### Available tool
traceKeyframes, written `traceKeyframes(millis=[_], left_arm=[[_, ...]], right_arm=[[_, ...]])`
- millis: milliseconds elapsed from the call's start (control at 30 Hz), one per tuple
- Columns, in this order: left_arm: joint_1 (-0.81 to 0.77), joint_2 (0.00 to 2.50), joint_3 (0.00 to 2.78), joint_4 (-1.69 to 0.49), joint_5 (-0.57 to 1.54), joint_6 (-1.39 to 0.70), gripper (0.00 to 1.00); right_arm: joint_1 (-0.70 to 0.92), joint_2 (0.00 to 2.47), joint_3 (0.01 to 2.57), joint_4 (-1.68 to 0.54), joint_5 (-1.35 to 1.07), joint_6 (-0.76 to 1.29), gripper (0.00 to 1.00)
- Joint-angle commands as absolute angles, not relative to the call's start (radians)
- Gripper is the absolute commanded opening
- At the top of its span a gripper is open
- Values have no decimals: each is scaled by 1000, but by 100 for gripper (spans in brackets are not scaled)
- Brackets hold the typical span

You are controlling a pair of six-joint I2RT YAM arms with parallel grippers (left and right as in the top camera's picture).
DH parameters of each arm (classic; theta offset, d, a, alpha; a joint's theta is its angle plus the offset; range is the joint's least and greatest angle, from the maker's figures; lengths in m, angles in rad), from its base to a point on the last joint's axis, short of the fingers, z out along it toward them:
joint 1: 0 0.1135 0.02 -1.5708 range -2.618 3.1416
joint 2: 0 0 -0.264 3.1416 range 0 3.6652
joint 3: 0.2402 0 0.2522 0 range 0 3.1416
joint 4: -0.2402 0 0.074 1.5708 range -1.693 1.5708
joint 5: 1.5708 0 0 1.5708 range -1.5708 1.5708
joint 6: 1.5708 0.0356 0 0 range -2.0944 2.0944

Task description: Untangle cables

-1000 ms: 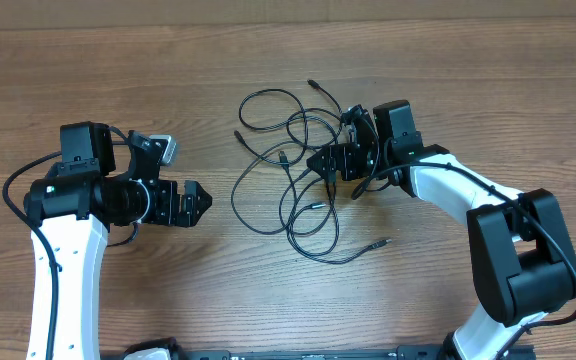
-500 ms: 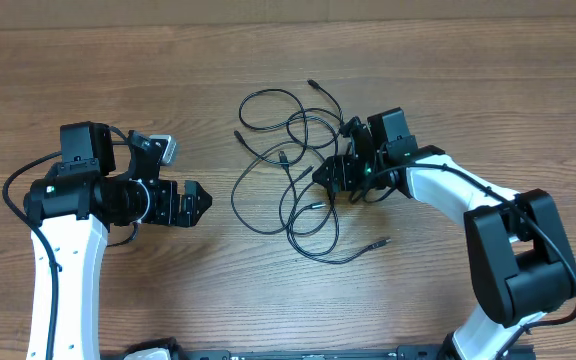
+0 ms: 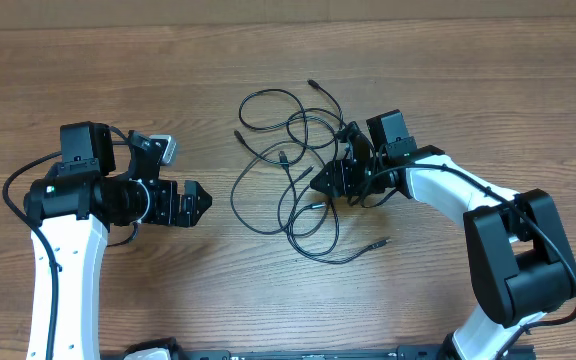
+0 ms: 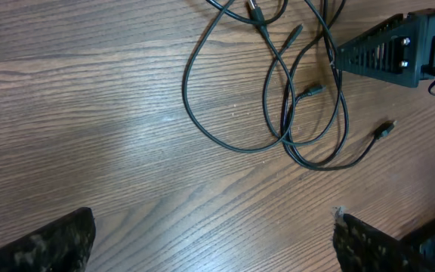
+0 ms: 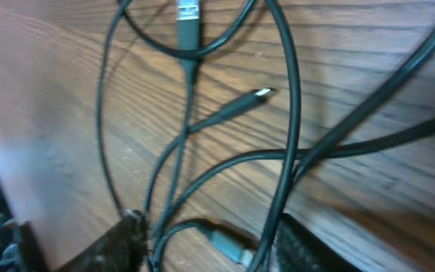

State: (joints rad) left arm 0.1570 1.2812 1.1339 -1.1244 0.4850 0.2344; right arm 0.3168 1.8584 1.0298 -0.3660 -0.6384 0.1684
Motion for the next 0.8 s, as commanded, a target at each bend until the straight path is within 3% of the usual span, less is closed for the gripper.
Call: traceKeyframes(millis=[0,367,500,633,667,700,767], left_arm=[[157,1283,1128,-1121,482,220,100],[157,1283,1128,-1121,482,220,100],[157,1283,1128,-1121,482,221,100],[157,1283,1128,-1121,482,220,100],[157,1283,1128,-1121,482,221,100],[157,1283,1128,-1121,482,221,100],[157,1283,1128,-1121,482,221,100]], right_arm=[[319,1863,1048,-350,-739,167,50],[336,1863,1048,-317,-851,167,52],[378,1863,1048,-295,-850,167,64],[421,1863,1048,-254,-846,167,64],[431,1863,1048,-246,-831,168,59],[438,1863,1048,-241,-808,177,48],[439,1863,1048,-237,-765,217,13]])
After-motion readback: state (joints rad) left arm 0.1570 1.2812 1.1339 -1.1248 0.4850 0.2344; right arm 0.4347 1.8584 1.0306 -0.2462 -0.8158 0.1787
